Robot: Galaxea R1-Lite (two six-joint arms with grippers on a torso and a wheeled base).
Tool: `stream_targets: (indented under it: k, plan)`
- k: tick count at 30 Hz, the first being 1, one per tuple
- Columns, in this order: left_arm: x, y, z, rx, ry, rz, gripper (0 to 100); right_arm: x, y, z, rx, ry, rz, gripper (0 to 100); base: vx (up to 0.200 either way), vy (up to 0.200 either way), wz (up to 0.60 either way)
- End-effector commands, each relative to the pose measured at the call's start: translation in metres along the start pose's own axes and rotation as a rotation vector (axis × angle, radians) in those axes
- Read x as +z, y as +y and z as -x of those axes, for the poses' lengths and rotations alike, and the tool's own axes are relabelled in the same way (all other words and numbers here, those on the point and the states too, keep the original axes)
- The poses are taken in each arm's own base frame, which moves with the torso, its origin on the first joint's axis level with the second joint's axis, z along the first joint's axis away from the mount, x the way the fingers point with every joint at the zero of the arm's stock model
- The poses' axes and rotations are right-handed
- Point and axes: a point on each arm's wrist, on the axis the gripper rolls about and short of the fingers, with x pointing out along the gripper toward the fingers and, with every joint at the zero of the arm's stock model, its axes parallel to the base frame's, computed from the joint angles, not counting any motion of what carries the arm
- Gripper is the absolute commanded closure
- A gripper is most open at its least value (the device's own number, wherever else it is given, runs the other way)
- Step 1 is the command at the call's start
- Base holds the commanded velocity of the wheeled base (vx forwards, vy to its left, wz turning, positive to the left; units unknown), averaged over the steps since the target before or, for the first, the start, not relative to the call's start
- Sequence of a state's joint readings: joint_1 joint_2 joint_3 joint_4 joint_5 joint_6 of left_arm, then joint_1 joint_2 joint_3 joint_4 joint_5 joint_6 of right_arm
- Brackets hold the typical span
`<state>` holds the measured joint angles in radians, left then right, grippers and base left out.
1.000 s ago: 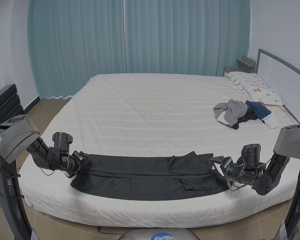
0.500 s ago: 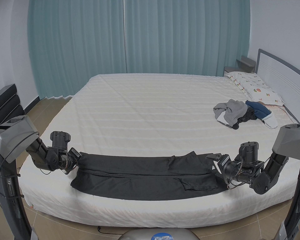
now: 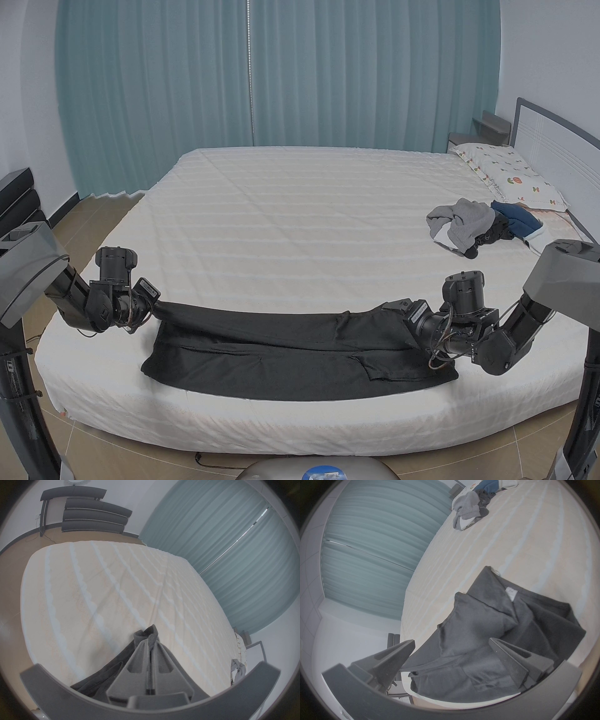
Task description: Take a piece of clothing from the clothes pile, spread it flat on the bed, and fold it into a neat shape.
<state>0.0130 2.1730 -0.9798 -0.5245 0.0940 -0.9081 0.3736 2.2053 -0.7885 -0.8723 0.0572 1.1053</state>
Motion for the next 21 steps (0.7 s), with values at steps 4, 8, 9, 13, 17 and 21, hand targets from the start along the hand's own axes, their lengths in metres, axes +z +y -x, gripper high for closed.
stream_targets:
  k: [4, 8, 9, 13, 17, 21]
  plan:
    - [0.007, -0.016, 0.011, -0.058, -0.025, 0.021, 100, -0.018, -0.01, -0.037, -0.054, 0.007, 0.02, 0, 0.0, 0.0, 0.0]
    - [0.007, -0.017, 0.012, -0.063, -0.025, 0.02, 100, -0.017, -0.007, -0.039, -0.045, 0.001, 0.022, 0, 0.0, 0.0, 0.0]
    - [0.007, -0.017, 0.012, -0.062, -0.026, 0.02, 100, -0.016, -0.007, -0.04, -0.047, -0.007, 0.022, 0, 0.0, 0.0, 0.0]
    - [0.007, -0.016, 0.012, -0.061, -0.025, 0.021, 100, -0.018, -0.011, -0.044, -0.07, -0.025, 0.027, 0, 0.0, 0.0, 0.0]
    - [0.007, -0.017, 0.012, -0.061, -0.024, 0.02, 100, -0.016, -0.007, -0.039, -0.059, -0.032, 0.026, 0, 0.0, 0.0, 0.0]
    - [0.007, -0.016, 0.012, -0.06, -0.023, 0.02, 100, -0.014, -0.002, -0.03, -0.052, -0.035, 0.027, 0, 0.0, 0.0, 0.0]
